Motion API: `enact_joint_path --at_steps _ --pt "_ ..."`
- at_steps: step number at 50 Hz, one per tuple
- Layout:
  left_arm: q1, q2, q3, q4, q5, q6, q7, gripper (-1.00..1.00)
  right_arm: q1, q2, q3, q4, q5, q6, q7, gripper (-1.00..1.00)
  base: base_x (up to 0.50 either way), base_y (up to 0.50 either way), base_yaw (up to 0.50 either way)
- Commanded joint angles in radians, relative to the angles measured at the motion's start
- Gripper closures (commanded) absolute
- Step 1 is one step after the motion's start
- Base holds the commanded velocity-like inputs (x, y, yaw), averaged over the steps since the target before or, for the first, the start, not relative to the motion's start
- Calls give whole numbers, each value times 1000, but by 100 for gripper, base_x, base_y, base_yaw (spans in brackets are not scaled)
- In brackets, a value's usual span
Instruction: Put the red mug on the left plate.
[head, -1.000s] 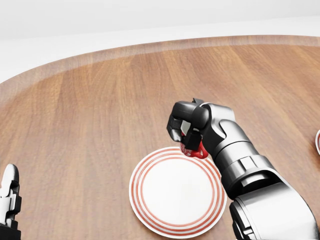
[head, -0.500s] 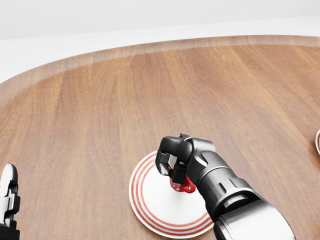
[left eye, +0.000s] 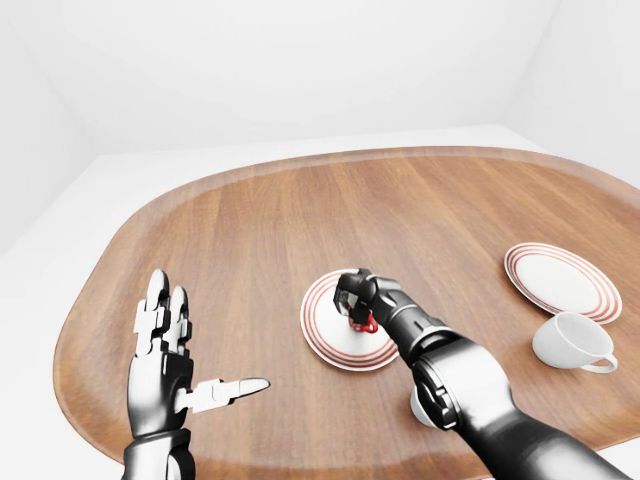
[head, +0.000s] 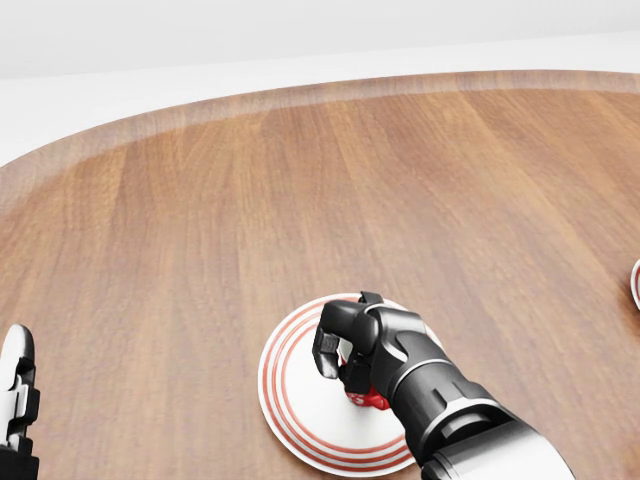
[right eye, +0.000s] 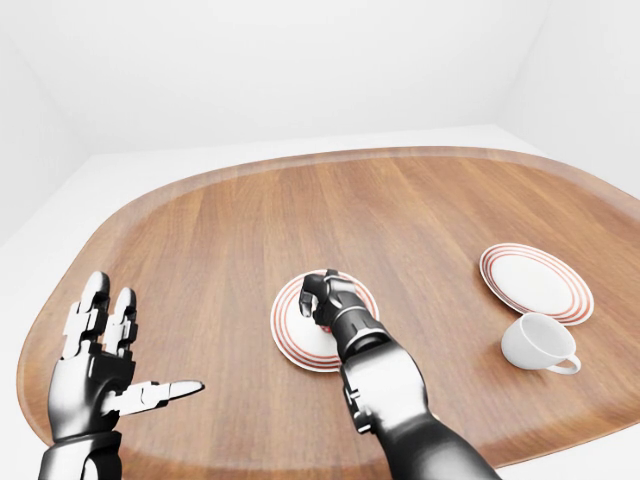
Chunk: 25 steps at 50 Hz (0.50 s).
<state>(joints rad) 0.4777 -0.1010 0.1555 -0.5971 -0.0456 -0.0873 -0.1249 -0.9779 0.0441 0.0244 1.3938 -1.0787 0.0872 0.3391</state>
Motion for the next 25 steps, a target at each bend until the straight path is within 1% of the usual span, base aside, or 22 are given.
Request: enact_joint_path --at_steps 1,3,4,10,11,12,15,25 --pt "2 0 0 -3 -2 0 -1 -100 3 6 -12 -3 -14 0 -48 100 0 0 0" --pt "2 -1 1 -3 -2 0 -1 -100 3 6 -13 -3 -12 0 -44 100 0 0 0" --pt "1 0 1 -3 -2 0 -2 -100 -1 5 -15 -4 -9 0 -68 100 0 0 0" --pt "4 -1 -2 -3 0 0 -2 -100 -3 5 -16 -3 -1 0 -59 100 0 0 0" --pt "4 -1 -2 -3 0 0 -2 -100 -3 5 -16 -3 -1 0 -60 66 0 0 0" --pt "2 -1 -2 -2 1 0 -1 -100 -2 6 -18 -3 2 0 -46 -100 0 0 0" --pt "2 0 -3 -2 1 0 0 -100 3 6 -12 -2 -3 0 -27 -100 0 0 0" --pt "4 1 -6 -1 2 0 1 -100 13 7 -7 -1 -19 0 -14 -100 0 0 0"
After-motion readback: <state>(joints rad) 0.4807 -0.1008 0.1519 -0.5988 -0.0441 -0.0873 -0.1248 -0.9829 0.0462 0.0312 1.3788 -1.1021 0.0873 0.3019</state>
